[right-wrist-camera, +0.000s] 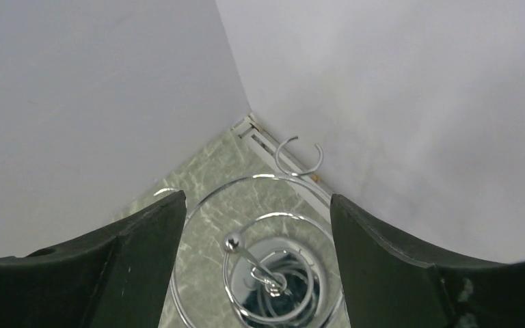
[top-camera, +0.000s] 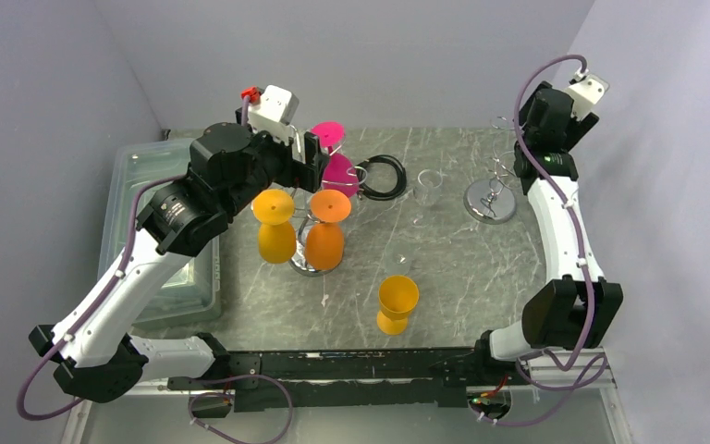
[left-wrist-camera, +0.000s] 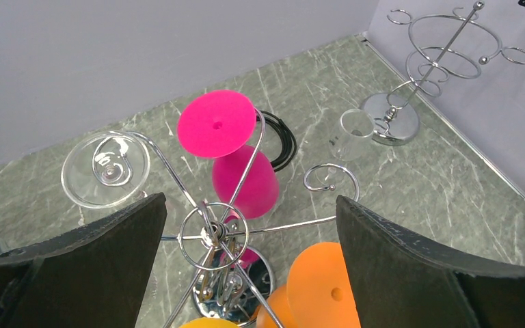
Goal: Take the wine glass off the wine glass rack
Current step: Move the wine rack to the center of the board, then pick up the wine glass from the wine rack.
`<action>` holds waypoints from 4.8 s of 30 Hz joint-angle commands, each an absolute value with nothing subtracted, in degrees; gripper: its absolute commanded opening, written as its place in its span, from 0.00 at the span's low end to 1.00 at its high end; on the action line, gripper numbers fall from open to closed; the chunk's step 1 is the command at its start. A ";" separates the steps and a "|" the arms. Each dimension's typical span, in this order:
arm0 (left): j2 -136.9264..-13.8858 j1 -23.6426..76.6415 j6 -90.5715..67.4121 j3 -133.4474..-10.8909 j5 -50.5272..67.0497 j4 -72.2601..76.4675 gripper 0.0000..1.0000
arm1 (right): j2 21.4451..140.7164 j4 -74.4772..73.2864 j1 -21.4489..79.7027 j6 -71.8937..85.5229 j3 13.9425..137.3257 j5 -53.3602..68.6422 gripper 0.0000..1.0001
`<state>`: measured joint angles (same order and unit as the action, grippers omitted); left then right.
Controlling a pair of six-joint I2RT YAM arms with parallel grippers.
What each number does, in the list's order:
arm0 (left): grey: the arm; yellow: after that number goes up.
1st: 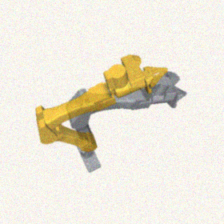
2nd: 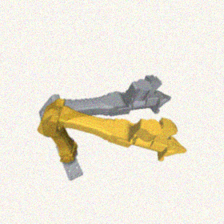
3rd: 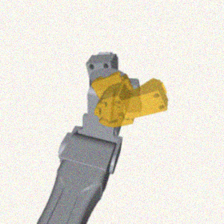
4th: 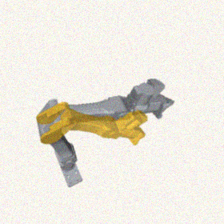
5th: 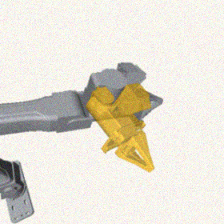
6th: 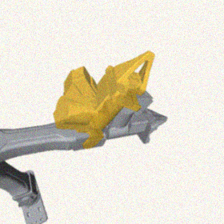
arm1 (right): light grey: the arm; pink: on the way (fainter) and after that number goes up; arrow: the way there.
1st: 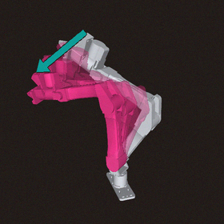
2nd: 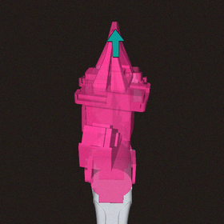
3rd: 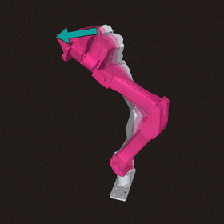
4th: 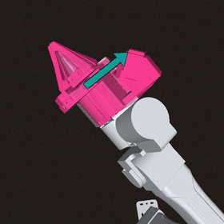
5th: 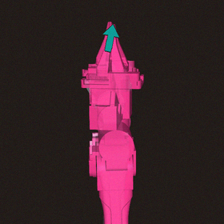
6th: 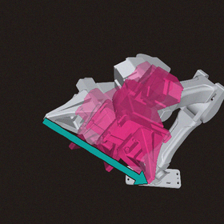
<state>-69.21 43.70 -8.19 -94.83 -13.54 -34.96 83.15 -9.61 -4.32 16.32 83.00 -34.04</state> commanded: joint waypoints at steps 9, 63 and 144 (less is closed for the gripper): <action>-72.14 43.66 -7.64 -101.33 -16.76 -36.74 0.99 | 73.22 -33.73 -4.96 26.24 86.21 -29.46 1.00; -85.67 65.86 -23.06 -109.39 -39.38 -64.98 0.99 | 66.28 -41.15 6.50 27.87 84.83 -10.72 1.00; -75.76 64.38 -18.89 -102.13 -39.46 -56.45 0.55 | 64.91 -40.95 6.57 28.66 83.41 -11.84 1.00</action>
